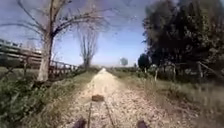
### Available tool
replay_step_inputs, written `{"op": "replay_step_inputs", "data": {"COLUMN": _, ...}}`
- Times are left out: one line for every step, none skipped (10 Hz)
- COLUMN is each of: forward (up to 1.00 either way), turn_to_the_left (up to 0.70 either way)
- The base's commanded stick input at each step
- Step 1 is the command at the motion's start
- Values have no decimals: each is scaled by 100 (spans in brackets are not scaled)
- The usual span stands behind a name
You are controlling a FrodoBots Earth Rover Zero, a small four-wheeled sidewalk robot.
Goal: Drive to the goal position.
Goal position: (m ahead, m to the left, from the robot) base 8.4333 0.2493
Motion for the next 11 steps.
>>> {"op": "replay_step_inputs", "data": {"forward": 70, "turn_to_the_left": 0}}
{"op": "replay_step_inputs", "data": {"forward": 70, "turn_to_the_left": 0}}
{"op": "replay_step_inputs", "data": {"forward": 70, "turn_to_the_left": 0}}
{"op": "replay_step_inputs", "data": {"forward": 70, "turn_to_the_left": 0}}
{"op": "replay_step_inputs", "data": {"forward": 70, "turn_to_the_left": 0}}
{"op": "replay_step_inputs", "data": {"forward": 70, "turn_to_the_left": 0}}
{"op": "replay_step_inputs", "data": {"forward": 70, "turn_to_the_left": 0}}
{"op": "replay_step_inputs", "data": {"forward": 70, "turn_to_the_left": 0}}
{"op": "replay_step_inputs", "data": {"forward": 70, "turn_to_the_left": 0}}
{"op": "replay_step_inputs", "data": {"forward": 70, "turn_to_the_left": 0}}
{"op": "replay_step_inputs", "data": {"forward": 70, "turn_to_the_left": 0}}
